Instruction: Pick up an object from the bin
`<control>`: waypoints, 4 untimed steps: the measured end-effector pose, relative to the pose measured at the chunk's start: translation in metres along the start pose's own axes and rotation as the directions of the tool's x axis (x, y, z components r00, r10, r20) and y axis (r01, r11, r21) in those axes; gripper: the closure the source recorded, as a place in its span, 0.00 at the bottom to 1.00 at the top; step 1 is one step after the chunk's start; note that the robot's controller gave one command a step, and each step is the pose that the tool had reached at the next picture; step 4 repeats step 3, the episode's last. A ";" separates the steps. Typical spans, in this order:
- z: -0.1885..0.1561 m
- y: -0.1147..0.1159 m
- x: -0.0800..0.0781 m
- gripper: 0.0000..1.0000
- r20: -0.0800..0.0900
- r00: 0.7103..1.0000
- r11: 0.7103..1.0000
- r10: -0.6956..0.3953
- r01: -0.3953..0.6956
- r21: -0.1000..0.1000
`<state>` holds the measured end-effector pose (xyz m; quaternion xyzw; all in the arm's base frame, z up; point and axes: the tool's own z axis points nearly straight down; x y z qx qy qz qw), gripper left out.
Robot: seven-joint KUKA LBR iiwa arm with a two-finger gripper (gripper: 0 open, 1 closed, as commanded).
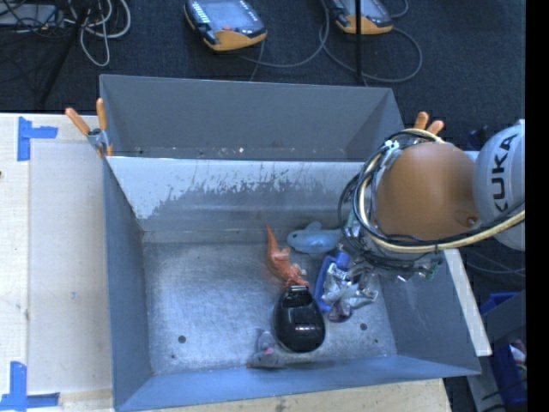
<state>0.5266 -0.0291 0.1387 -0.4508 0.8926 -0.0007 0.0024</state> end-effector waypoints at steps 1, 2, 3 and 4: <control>-0.025 0.005 -0.003 1.00 -0.008 1.000 1.000 -0.003 0.003 -0.015; -0.040 0.002 -0.006 1.00 0.001 1.000 1.000 -0.011 0.011 0.002; -0.009 0.004 -0.004 1.00 -0.004 1.000 1.000 -0.014 0.014 -0.007; -0.009 0.004 -0.004 1.00 -0.004 1.000 1.000 -0.014 0.014 -0.007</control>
Offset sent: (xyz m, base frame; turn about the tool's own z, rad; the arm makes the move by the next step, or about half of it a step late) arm -0.0001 0.0067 -0.0125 -0.0265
